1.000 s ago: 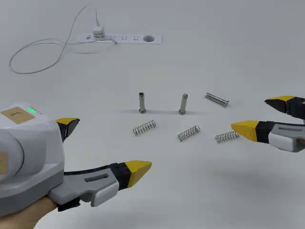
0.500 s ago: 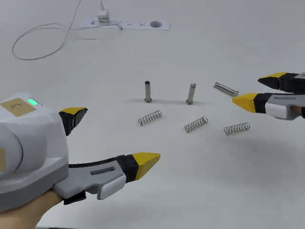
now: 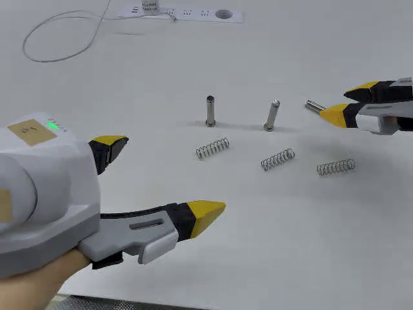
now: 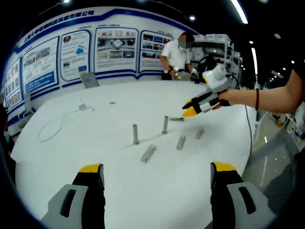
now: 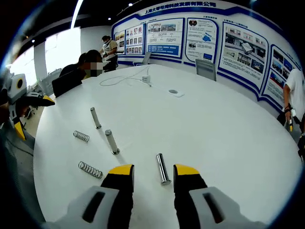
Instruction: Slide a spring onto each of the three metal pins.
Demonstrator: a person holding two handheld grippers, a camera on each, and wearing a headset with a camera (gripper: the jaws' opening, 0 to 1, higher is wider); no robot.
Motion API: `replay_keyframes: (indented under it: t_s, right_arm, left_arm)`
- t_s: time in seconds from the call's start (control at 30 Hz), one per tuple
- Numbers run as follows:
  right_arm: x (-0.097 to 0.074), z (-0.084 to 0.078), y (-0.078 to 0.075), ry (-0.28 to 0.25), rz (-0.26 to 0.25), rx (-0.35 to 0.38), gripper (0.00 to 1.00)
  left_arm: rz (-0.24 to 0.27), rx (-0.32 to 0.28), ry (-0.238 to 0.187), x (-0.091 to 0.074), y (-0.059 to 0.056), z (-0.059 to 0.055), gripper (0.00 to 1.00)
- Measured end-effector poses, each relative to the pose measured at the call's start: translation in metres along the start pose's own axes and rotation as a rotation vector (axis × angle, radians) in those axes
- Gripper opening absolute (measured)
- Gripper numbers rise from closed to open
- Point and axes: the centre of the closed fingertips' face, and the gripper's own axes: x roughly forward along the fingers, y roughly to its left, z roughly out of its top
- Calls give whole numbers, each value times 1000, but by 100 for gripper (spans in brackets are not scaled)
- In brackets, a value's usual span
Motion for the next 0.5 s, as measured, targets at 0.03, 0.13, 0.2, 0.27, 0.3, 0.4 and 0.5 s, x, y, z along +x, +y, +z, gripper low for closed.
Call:
replay_keyframes:
  t_s: [0.03, 0.13, 0.2, 0.27, 0.3, 0.4, 0.5]
  right_arm:
    - [2, 0, -2, 4, -2, -4, 32]
    - [9, -1, -5, 10, 1, -10, 31]
    - [13, -2, -6, 16, 9, -13, 29]
    - [18, -3, -7, 21, 17, -11, 28]
    - [20, -3, -7, 25, 18, -8, 27]
    - [28, -6, -8, 39, 29, -10, 26]
    - [34, -7, -8, 49, 39, -6, 24]
  left_arm:
    - [-1, 0, 2, 0, 0, 0, 94]
    - [-3, -1, 3, 2, 0, -1, 94]
    - [-8, -3, 2, 3, -1, 0, 94]
    - [-11, -1, 2, 4, -1, 0, 93]
    - [-12, 0, 3, 4, -1, 0, 93]
    - [-15, -4, 1, 6, -2, 0, 93]
    - [-17, -3, 8, 6, -2, -1, 93]
